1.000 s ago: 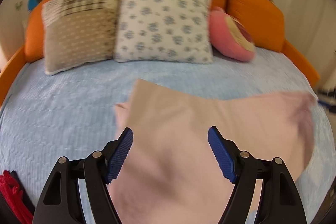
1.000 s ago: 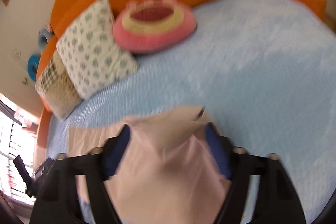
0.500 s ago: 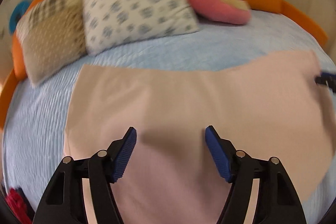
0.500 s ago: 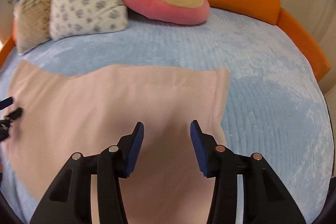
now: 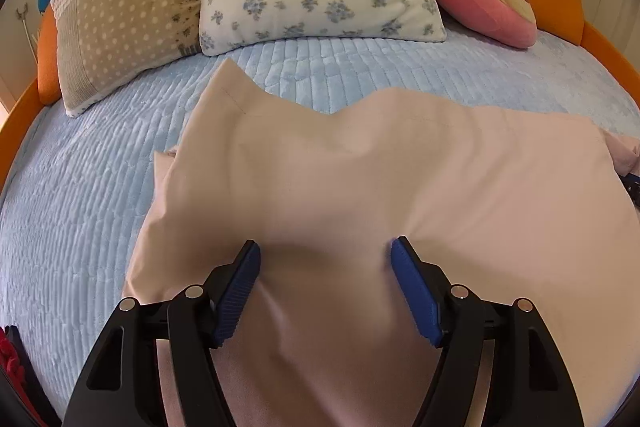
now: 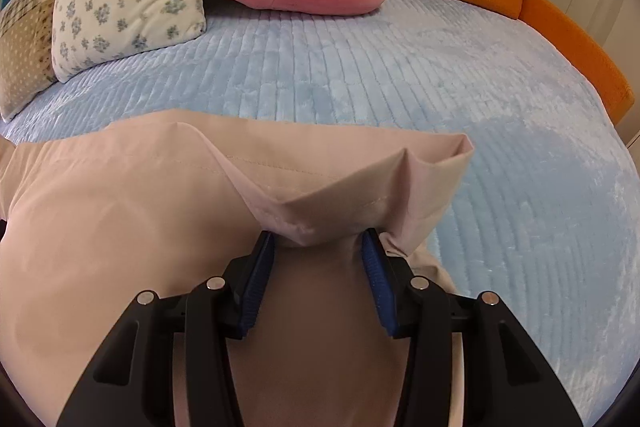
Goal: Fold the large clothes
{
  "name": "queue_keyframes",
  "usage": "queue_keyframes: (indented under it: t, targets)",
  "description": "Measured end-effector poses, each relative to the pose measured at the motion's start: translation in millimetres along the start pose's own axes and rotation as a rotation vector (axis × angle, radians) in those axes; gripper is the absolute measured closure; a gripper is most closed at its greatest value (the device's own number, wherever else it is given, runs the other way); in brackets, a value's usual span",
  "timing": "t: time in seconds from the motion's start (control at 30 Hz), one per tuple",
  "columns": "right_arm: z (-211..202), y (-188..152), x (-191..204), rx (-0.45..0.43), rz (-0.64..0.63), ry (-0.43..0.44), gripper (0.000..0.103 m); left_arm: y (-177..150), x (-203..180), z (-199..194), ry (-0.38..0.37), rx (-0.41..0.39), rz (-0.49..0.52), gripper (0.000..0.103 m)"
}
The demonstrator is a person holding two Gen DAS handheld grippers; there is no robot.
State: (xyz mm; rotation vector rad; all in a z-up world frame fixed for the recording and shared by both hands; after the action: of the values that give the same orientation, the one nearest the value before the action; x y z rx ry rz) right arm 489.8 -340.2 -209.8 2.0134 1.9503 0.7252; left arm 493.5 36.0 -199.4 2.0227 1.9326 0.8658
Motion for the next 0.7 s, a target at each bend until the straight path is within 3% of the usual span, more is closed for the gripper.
queue_keyframes:
  t: [0.23,0.27,0.33,0.4,0.53,0.63,0.7]
  targets:
    - [-1.9,-1.0,11.1,-0.007,-0.035,-0.076,0.057,0.5,0.2,-1.5,0.037,-0.006,-0.012,0.028]
    - [-7.5,-1.5,13.7,-0.014,-0.041,-0.082,0.057,1.7,3.1,-5.8,0.04,0.0,-0.028,0.033]
    - [-34.8,-7.2,29.2,-0.068,-0.059,-0.042,0.057,0.8,11.0,-25.7,0.001,-0.007,-0.083,0.038]
    - [-63.7,-18.6,51.3,-0.126,-0.089,0.008,0.057,-6.6,12.0,-59.2,-0.034,-0.065,-0.105,0.038]
    - [-101.9,-62.4,107.8,-0.165,-0.152,0.145,0.057,-39.3,-14.5,-123.7,-0.074,-0.177,-0.054,0.036]
    - [-107.5,-98.3,143.1,-0.165,-0.168,0.215,0.058,-65.0,-41.9,-134.7,-0.047,-0.18,0.01,0.036]
    - [-102.4,-115.5,159.7,-0.164,-0.184,0.189,0.058,-80.0,-56.2,-120.8,-0.014,-0.141,0.042,0.037]
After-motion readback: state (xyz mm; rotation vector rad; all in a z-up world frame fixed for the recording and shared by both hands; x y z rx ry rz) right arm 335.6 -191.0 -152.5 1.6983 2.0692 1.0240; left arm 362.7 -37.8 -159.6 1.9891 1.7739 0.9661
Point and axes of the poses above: each gripper's, at about its wrist camera, not at the fingertips, and z roughly the way its jaws point, x to its left, y to its top, the point moved 3 cm from there along z, roughly the way its jaws point, and after that the axes turned 14 degrees about y, right-handed, at the moved point
